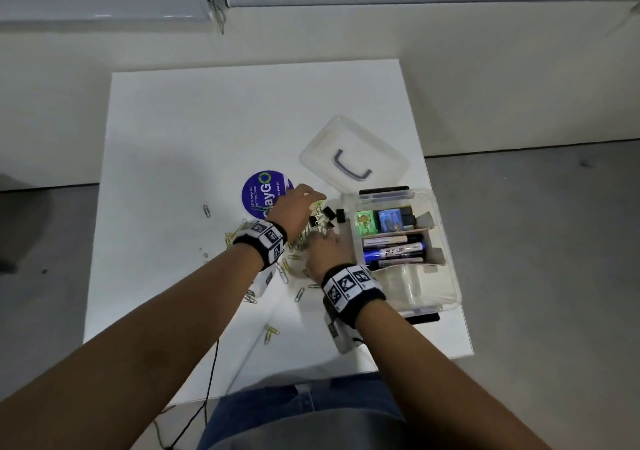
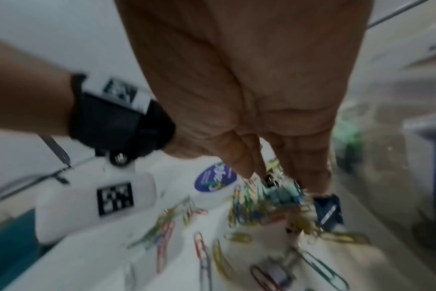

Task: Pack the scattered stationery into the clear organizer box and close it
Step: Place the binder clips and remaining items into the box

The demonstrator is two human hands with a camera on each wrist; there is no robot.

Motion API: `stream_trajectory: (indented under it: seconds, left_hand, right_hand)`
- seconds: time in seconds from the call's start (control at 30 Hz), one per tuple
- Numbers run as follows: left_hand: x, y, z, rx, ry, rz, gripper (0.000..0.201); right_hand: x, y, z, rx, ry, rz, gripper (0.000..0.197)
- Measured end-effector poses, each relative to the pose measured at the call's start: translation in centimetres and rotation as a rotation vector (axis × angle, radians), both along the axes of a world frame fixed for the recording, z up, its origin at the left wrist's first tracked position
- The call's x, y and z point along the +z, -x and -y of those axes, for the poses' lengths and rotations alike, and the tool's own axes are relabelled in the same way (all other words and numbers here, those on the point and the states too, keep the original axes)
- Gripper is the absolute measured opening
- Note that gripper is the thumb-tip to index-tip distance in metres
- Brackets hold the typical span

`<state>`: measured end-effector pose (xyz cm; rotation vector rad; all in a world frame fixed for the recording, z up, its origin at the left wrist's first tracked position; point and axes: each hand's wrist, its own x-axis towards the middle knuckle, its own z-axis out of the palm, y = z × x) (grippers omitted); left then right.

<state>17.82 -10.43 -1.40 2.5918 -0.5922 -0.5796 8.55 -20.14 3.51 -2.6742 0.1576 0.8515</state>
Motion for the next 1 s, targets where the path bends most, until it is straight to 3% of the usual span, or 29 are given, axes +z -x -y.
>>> stream_trajectory:
  seconds: [0.1,0.2,0.33,0.53,0.67,0.73,0.9,1.0]
  left_hand:
    - [-0.6,-0.4,0.3,-0.110,-0.107,0.021,0.044]
    - [-1.7,0.1,-0.9,-0.074,-0.157,0.041,0.032]
    - [-2.9,1.3,-2.8,0.017,-0.045,0.012,0.019]
    - [-2.6,1.9,-4.8,0.121,0.130,-0.002,0.017]
    - [-2.1,2.8,-4.6,0.079,0.072,0.005,0.018]
    - [-2.7,3.3,-4.5,0.044,-0.002,-0.032,0.030]
    - [-3.1,4.0,-4.3,0.059,-0.037,-0.075,0.029]
    - [-2.7,4.1,-4.8,0.056,-0.054,-0.078,0.029]
  right_hand:
    - [-2.5,-0.9,-0.3,-0.182,0.041,-0.001,0.069]
    - [-3.8,-1.7,0.1,-0.242,-0.001,0.010,0.083]
    - [-4.5,-1.9,0.2,-0.233,-0.009,0.048,0.050]
    - [-5.2,-1.6,-0.1,-0.313,-0.052,0.034,0.050]
    - [-5.3,-1.2,0.2,-0.398,-0.105,0.075,0.030]
    - [-5.2,-0.8,0.4,-0.435,-0.129,0.091,0.023]
    - [-5.1,-0.7,0.5,-0.439,-0.158,0.088,0.020]
    - [-5.0,-1.1,0.2,-0.443,-0.182,0.062,0.030]
